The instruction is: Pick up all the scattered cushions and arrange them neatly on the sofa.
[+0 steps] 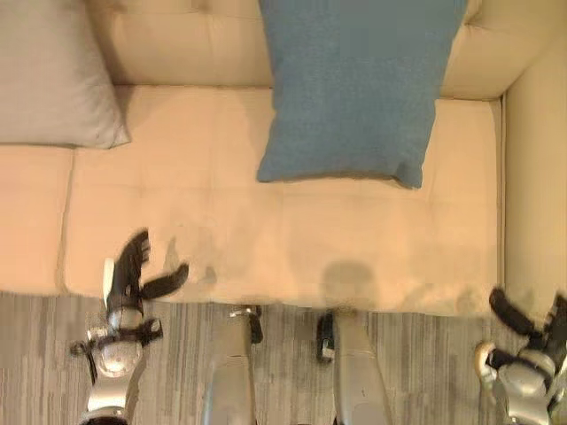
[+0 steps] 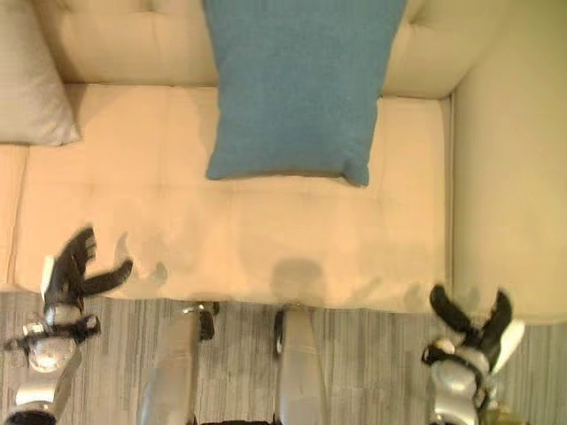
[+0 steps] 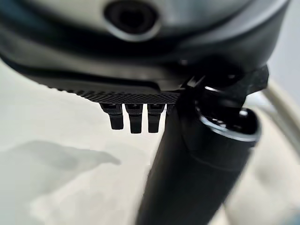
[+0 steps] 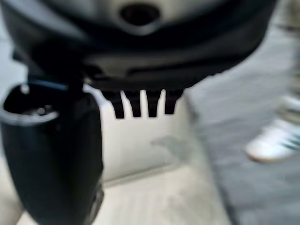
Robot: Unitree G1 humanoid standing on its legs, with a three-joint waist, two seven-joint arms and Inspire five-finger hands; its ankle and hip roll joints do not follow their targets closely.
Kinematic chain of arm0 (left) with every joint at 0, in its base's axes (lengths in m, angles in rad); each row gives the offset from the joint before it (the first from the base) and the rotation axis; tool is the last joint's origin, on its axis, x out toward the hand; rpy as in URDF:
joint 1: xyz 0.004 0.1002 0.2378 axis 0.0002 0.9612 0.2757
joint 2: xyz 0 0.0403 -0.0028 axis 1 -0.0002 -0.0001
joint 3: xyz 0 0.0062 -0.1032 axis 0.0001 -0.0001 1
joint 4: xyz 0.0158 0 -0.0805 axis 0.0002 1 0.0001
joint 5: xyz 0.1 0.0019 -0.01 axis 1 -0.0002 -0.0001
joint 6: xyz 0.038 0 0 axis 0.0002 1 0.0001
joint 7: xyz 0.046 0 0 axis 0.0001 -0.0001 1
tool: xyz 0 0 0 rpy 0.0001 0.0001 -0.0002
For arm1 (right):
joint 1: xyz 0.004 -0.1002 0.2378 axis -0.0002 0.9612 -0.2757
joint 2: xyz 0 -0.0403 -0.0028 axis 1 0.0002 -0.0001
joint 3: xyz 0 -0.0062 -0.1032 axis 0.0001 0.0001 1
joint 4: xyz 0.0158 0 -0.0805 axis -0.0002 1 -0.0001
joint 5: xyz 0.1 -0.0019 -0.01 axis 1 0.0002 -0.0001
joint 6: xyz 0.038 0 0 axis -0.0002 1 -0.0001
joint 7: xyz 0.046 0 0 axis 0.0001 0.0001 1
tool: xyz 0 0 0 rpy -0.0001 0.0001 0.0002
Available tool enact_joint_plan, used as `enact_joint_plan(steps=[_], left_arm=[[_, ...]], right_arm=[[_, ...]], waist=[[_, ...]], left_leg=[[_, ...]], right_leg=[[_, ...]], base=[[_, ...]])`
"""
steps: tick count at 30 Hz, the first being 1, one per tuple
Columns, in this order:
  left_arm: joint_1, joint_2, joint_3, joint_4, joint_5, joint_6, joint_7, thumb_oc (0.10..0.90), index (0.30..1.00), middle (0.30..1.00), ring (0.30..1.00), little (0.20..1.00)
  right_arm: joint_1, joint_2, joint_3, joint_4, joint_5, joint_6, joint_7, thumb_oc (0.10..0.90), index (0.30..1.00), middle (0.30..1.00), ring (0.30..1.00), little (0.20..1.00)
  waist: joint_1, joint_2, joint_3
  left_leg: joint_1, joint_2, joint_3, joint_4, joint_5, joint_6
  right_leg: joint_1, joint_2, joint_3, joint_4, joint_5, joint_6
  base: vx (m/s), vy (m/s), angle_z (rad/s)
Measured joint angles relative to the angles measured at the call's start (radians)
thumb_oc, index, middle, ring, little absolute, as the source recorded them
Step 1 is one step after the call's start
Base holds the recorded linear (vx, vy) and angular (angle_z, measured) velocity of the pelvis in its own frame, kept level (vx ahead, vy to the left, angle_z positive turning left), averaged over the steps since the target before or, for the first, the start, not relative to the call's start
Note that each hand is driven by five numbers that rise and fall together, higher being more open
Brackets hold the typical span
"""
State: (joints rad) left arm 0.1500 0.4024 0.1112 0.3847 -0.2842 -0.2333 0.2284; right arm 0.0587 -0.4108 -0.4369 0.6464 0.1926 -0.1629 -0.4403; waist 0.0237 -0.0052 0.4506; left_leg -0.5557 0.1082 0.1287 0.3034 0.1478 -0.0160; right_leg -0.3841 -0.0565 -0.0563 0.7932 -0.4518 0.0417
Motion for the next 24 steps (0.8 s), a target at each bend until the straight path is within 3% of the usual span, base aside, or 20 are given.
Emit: enact_joint_plan(steps=[1,2,3,5,7,9,11,13,14,16,17,19,22,23,24], left_arm=[[0.016,-0.003,0.007,0.020,0.000,0.000,-0.001,0.800,0.900,0.900,0.900,0.900],[0.035,-0.012,0.008,0.081,0.000,0.004,-0.002,0.800,0.900,0.900,0.900,0.900],[0.036,-0.025,0.007,0.133,0.000,0.010,-0.006,0.800,0.900,0.900,0.900,0.900],[0.033,-0.048,0.010,0.188,-0.002,0.014,-0.008,0.800,0.900,0.900,0.900,0.900],[0.049,-0.073,-0.039,0.286,0.009,0.021,-0.027,0.800,0.900,0.900,0.900,0.900],[-0.018,-0.085,-0.069,0.437,0.015,0.025,-0.029,0.800,0.900,0.900,0.900,0.900],[-0.054,-0.090,-0.072,0.555,0.048,0.032,-0.029,0.800,0.900,0.900,0.900,0.900],[-0.078,-0.096,-0.073,0.629,0.069,0.037,-0.029,0.800,0.900,0.900,0.900,0.900],[-0.089,-0.104,-0.077,0.716,0.098,0.044,-0.029,0.800,0.900,0.900,0.900,0.900],[-0.089,-0.120,-0.091,0.796,0.139,0.045,-0.035,0.800,0.900,0.900,0.900,0.900],[-0.089,-0.129,-0.092,0.814,0.151,0.047,-0.039,0.800,0.900,0.900,0.900,0.900],[-0.090,-0.157,-0.123,0.834,0.188,0.066,-0.050,0.800,0.900,0.900,0.900,0.900],[-0.086,-0.171,-0.160,0.831,0.190,0.067,-0.066,0.800,0.900,0.900,0.900,0.900],[-0.113,-0.177,-0.182,0.836,0.189,0.071,-0.069,0.800,0.900,0.900,0.900,0.900],[-0.132,-0.188,-0.188,0.847,0.189,0.075,-0.070,0.800,0.900,0.900,0.900,0.900]], right_arm=[[-0.017,-0.004,0.002,0.025,0.022,-0.006,0.005,0.800,0.900,0.900,0.900,0.900],[-0.043,-0.004,0.011,0.057,0.055,-0.012,0.021,0.800,0.900,0.900,0.900,0.900],[-0.042,-0.008,0.040,0.088,0.073,-0.020,0.033,0.800,0.900,0.900,0.900,0.900],[-0.040,-0.008,0.080,0.131,0.084,-0.024,0.050,0.800,0.900,0.900,0.900,0.900],[-0.004,-0.005,0.126,0.189,0.114,-0.027,0.075,0.800,0.900,0.900,0.900,0.900],[0.005,0.009,0.159,0.268,0.136,-0.035,0.097,0.800,0.900,0.900,0.900,0.900],[0.011,0.045,0.191,0.337,0.146,-0.030,0.124,0.800,0.900,0.900,0.900,0.900],[0.012,0.055,0.196,0.384,0.147,-0.030,0.139,0.800,0.900,0.900,0.900,0.900],[0.010,0.054,0.195,0.429,0.150,-0.031,0.154,0.800,0.900,0.900,0.900,0.900],[0.005,0.038,0.194,0.475,0.168,-0.030,0.172,0.800,0.900,0.900,0.900,0.900],[0.004,0.031,0.194,0.483,0.171,-0.029,0.178,0.800,0.900,0.900,0.900,0.900],[0.006,0.018,0.197,0.490,0.181,-0.022,0.198,0.800,0.900,0.900,0.900,0.900],[0.011,0.034,0.239,0.515,0.186,-0.008,0.224,0.800,0.900,0.900,0.900,0.900],[0.005,0.044,0.253,0.518,0.188,-0.001,0.232,0.800,0.900,0.900,0.900,0.900],[-0.006,0.061,0.255,0.523,0.191,0.003,0.245,0.800,0.900,0.900,0.900,0.900]], waist=[[0.015,0.007,0.001],[0.024,0.029,0.003],[0.025,0.032,0.002],[0.021,0.031,0.001],[0.013,0.050,-0.013],[0.001,0.021,-0.039],[-0.028,-0.007,-0.066],[-0.035,-0.011,-0.073],[-0.054,-0.014,-0.086],[-0.085,0.007,-0.111],[-0.093,0.016,-0.124],[-0.123,0.045,-0.147],[-0.128,0.047,-0.201],[-0.138,0.057,-0.218],[-0.136,0.049,-0.223]], left_leg=[[0.003,0.023,0.003,-0.040,0.029,-0.031],[0.014,0.050,-0.019,-0.085,0.039,-0.029],[0.029,0.057,-0.028,-0.119,0.026,-0.013],[0.060,0.067,-0.013,-0.160,0.007,-0.007],[0.031,0.094,0.004,-0.046,-0.025,0.000],[0.006,0.042,0.035,0.111,-0.060,-0.005],[0.040,-0.003,0.007,0.209,-0.129,-0.031],[0.109,0.000,-0.014,0.237,-0.167,-0.047],[0.215,0.021,-0.032,0.251,-0.200,-0.055],[0.317,0.050,-0.082,0.266,-0.228,-0.106],[0.353,0.054,-0.096,0.248,-0.231,-0.105],[0.451,0.034,-0.157,0.150,-0.263,-0.134],[0.497,0.022,-0.181,0.033,-0.329,-0.090],[0.477,0.004,-0.183,0.014,-0.349,-0.079],[0.489,-0.020,-0.176,-0.020,-0.365,-0.051]], right_leg=[[0.021,0.024,-0.005,-0.096,-0.033,-0.067],[0.002,0.072,-0.015,-0.082,0.001,-0.093],[-0.003,0.088,-0.022,-0.064,0.009,-0.113],[0.015,0.082,-0.035,-0.078,0.018,-0.127],[0.028,0.077,-0.112,-0.067,0.032,-0.198],[0.030,0.027,-0.154,-0.089,0.045,-0.208],[0.048,-0.006,-0.192,-0.159,0.095,-0.193],[0.069,-0.010,-0.200,-0.203,0.125,-0.183],[0.091,-0.026,-0.211,-0.238,0.146,-0.180],[0.097,-0.036,-0.217,-0.247,0.163,-0.164],[0.097,-0.038,-0.215,-0.251,0.163,-0.163],[0.092,-0.054,-0.213,-0.254,0.181,-0.140],[0.049,-0.071,-0.209,-0.252,0.195,-0.095],[0.029,-0.082,-0.207,-0.250,0.236,-0.097],[0.010,-0.099,-0.194,-0.255,0.243,-0.077]], base=[[-0.33,-0.115,-0.43],[-0.33,-0.115,-0.29],[-0.34,-0.114,-0.04],[-0.30,-0.062,0.24],[-0.43,0.000,0.51],[-0.34,0.074,0.74],[-0.27,0.187,0.76],[-0.19,0.226,0.47],[-0.19,0.308,0.41],[-0.25,0.392,0.35],[-0.25,0.353,0.20],[-0.29,0.337,0.18],[-0.32,0.273,0.05],[-0.43,0.371,0.00],[-0.27,0.235,-0.06]])
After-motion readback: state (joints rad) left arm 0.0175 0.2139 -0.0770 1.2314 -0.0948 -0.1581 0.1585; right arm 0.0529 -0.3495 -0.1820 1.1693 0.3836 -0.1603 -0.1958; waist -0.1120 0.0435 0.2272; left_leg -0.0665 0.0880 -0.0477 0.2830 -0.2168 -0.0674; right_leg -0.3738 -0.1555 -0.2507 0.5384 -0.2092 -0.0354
